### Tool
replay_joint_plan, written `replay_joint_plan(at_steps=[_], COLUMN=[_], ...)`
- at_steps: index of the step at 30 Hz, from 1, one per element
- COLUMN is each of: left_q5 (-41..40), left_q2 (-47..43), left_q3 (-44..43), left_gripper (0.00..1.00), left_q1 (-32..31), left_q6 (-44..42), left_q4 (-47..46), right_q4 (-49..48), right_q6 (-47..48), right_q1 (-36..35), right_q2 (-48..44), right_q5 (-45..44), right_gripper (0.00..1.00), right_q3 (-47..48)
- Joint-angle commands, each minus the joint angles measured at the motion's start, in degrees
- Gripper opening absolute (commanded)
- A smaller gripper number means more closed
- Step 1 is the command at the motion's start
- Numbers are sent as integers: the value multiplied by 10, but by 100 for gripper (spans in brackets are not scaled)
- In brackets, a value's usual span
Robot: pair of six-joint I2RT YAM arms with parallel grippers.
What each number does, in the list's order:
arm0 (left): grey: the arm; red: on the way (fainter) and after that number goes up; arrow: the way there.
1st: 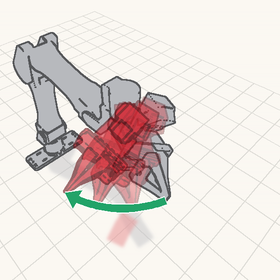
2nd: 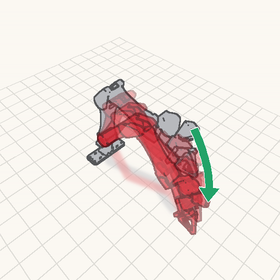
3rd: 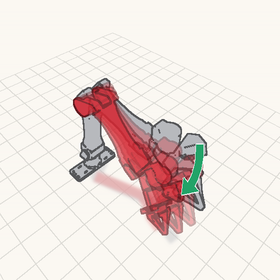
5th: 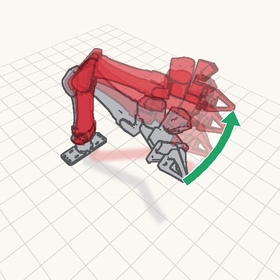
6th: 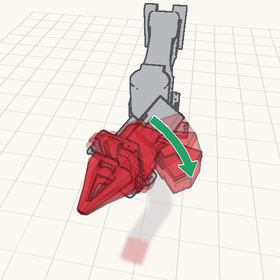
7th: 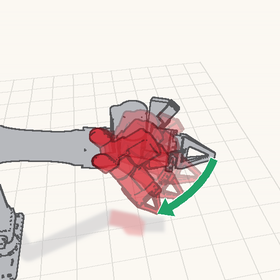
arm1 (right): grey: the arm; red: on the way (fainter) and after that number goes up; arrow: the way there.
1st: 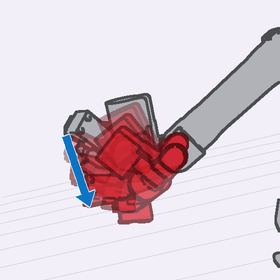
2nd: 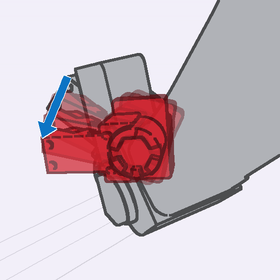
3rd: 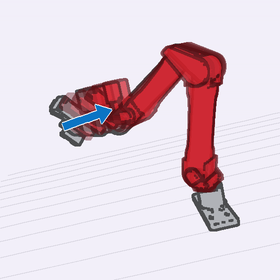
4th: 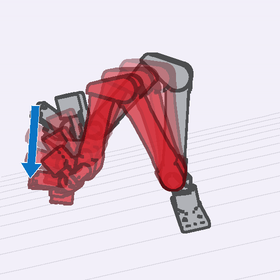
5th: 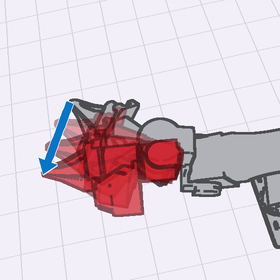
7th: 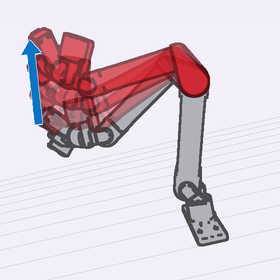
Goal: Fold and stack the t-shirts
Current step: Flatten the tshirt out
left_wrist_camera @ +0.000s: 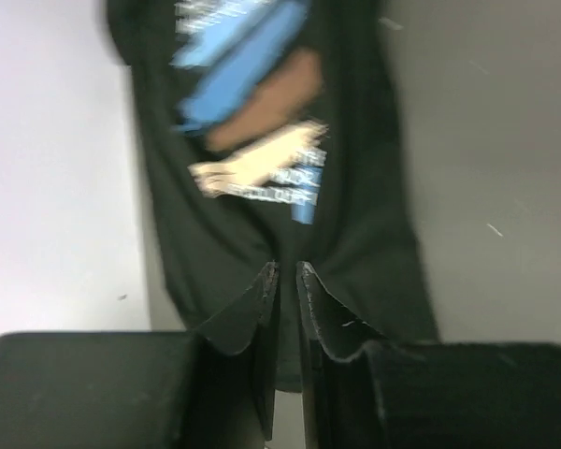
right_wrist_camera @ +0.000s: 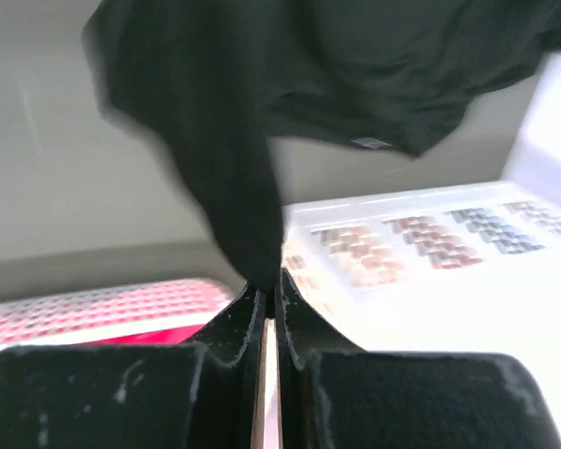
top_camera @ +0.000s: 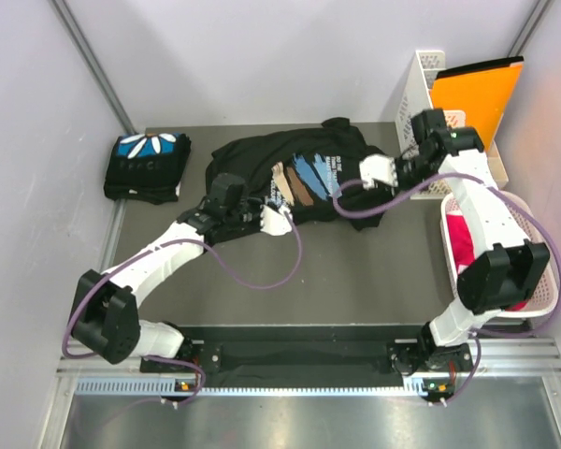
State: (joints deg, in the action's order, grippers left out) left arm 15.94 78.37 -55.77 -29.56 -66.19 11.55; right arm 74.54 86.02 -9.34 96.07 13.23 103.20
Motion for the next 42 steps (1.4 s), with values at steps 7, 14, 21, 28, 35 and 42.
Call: replay_joint_plan(at_steps=[7, 14, 21, 28, 35, 42], left_q5=[105, 54, -22, -58, -87, -96], left_q2=[42, 140, 173, 152, 141, 157], left_q3=[-31, -57, -52, -20, 0, 3], left_gripper=[28, 18, 20, 20, 20, 19], left_q1=[24, 25, 34, 80, 130, 151], left_q6=[-131, -144, -165, -172, -196, -198], left_q4=[246, 294, 304, 288, 296, 269], right_q4=[-146, -166, -169, -164, -172, -172], right_q6=[-36, -74, -50, -52, -60, -67], right_q1=[-88, -109, -89, -52, -52, -52], right_q2=[-197, -192, -185, -164, -136, -105], right_q5=[-4, -14, -42, -37, -29, -18], right_gripper=[0, 0, 0, 0, 0, 0], right_q3=[-352, -367, -355, -329, -306, -269])
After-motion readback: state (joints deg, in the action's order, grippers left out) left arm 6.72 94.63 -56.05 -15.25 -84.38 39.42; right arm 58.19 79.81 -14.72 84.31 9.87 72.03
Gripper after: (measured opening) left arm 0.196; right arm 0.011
